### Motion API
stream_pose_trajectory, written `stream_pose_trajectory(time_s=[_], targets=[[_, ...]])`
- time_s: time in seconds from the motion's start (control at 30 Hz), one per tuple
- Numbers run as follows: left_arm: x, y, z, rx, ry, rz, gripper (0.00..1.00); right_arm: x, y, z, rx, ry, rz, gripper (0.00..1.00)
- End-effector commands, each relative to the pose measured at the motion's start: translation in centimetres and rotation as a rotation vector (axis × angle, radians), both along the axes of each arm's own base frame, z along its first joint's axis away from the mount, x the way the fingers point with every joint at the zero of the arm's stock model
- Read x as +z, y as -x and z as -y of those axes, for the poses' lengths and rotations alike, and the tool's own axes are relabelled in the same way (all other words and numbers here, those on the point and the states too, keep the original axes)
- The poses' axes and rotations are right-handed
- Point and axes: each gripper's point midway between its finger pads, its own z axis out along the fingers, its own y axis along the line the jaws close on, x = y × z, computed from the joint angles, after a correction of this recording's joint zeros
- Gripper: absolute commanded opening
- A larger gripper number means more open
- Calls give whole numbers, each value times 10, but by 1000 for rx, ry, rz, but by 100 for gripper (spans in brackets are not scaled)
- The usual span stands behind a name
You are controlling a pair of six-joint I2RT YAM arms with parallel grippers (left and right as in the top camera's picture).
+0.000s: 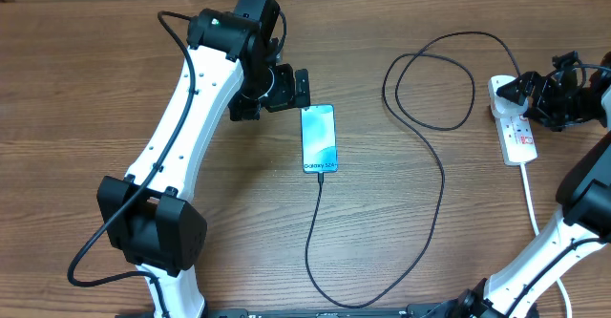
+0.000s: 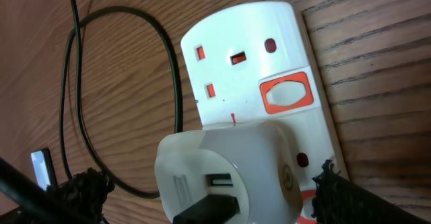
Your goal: Plug charger to phone and switch on socket
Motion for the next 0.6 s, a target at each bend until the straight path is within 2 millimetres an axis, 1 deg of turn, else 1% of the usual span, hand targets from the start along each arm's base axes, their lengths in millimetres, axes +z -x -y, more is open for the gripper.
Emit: stream_pose_trajectory(time_s=[0.0,0.33,0.57], targets=[[9,1,-1,-14,-1,32,100,-9,6,-24,36,-36,-44,100],[9,1,-1,-14,-1,32,100,-9,8,-46,78,-58,-76,100],[9,1,-1,-14,-1,32,100,-9,10,-50,79,-70,-89,100]])
